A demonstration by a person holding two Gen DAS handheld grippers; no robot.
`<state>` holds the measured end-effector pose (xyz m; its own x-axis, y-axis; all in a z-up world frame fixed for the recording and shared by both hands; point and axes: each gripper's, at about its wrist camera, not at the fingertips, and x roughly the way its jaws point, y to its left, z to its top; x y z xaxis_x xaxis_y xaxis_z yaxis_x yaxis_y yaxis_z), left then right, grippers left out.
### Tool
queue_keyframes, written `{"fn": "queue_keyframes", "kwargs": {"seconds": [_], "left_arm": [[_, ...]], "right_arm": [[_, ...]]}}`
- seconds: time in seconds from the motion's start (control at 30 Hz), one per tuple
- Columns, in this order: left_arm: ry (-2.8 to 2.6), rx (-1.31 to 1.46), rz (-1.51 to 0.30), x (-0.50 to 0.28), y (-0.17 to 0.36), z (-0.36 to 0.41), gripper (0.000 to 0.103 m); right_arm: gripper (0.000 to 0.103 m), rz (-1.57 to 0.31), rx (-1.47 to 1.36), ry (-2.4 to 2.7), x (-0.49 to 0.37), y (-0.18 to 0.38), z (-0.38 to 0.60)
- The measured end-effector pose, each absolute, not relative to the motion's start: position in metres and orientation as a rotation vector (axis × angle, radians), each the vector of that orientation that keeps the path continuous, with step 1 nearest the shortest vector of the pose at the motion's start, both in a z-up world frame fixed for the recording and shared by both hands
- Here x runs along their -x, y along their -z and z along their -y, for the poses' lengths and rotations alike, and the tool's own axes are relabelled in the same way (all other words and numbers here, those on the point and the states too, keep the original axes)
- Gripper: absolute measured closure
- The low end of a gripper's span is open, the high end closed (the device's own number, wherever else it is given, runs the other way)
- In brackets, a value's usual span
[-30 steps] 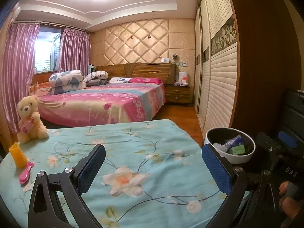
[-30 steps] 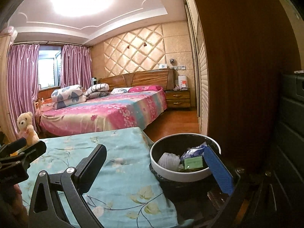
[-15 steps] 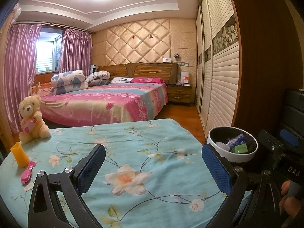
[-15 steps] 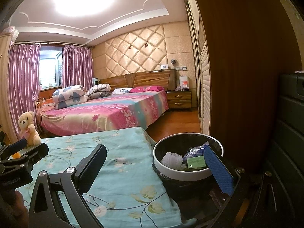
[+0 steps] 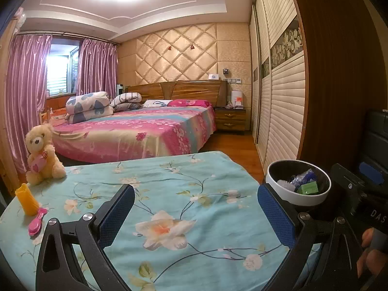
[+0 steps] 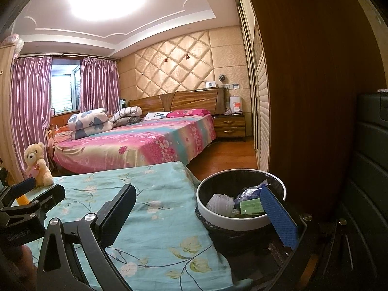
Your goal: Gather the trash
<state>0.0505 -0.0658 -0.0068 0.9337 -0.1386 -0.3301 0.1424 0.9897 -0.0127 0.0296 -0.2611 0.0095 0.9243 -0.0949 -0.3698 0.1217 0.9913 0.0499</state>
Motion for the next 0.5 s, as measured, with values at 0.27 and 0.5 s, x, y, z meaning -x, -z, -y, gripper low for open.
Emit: {"fn": "queue_keyframes", "kwargs": {"seconds": [0.27, 0.5], "left_arm": [[0.147, -0.011, -0.337, -0.0506, 0.0070, 0.0655, 0.001], [0.153, -0.013, -0.341, -0.0519, 0.0078, 0.0634, 0.001]], "right_arm": [[0.000, -0.376, -0.075, 0.105, -0.0281, -0.0094, 0.2596], [0.000, -0.379, -0.072, 0.101, -0.0281, -0.0106, 0.2571]]}}
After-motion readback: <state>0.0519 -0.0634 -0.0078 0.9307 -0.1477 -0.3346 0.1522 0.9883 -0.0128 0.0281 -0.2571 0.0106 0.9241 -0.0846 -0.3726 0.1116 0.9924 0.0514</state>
